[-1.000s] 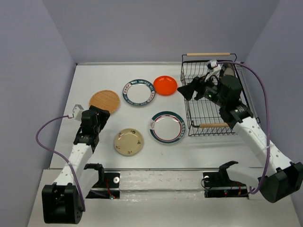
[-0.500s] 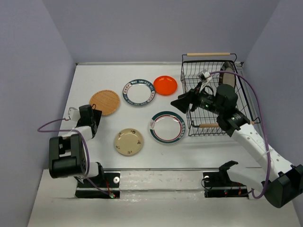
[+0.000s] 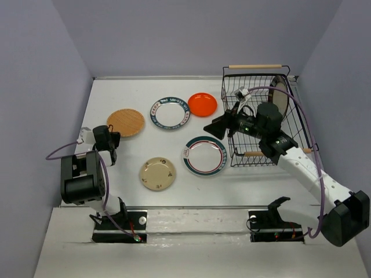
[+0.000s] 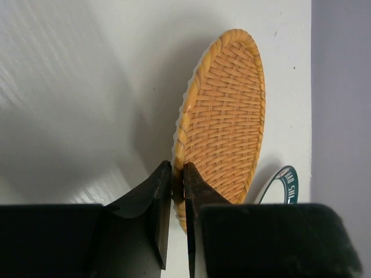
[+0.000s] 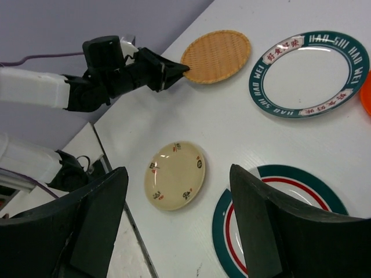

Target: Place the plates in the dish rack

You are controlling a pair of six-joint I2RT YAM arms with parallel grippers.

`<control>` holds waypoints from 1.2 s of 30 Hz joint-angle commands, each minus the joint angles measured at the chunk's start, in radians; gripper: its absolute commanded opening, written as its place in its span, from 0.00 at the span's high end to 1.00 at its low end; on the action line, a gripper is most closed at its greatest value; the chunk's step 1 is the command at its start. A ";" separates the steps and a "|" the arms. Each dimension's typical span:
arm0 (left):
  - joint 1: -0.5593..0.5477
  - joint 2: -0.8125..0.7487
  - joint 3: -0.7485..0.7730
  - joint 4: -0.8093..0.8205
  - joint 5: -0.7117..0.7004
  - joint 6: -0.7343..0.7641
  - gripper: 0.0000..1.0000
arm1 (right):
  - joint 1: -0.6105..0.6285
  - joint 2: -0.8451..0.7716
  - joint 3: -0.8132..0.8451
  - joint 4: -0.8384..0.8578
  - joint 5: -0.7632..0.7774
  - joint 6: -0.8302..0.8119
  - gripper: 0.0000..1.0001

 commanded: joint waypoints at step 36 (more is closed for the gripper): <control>-0.234 -0.775 0.125 -0.209 0.910 0.451 0.94 | 0.232 0.442 0.282 -0.015 0.301 -0.004 0.10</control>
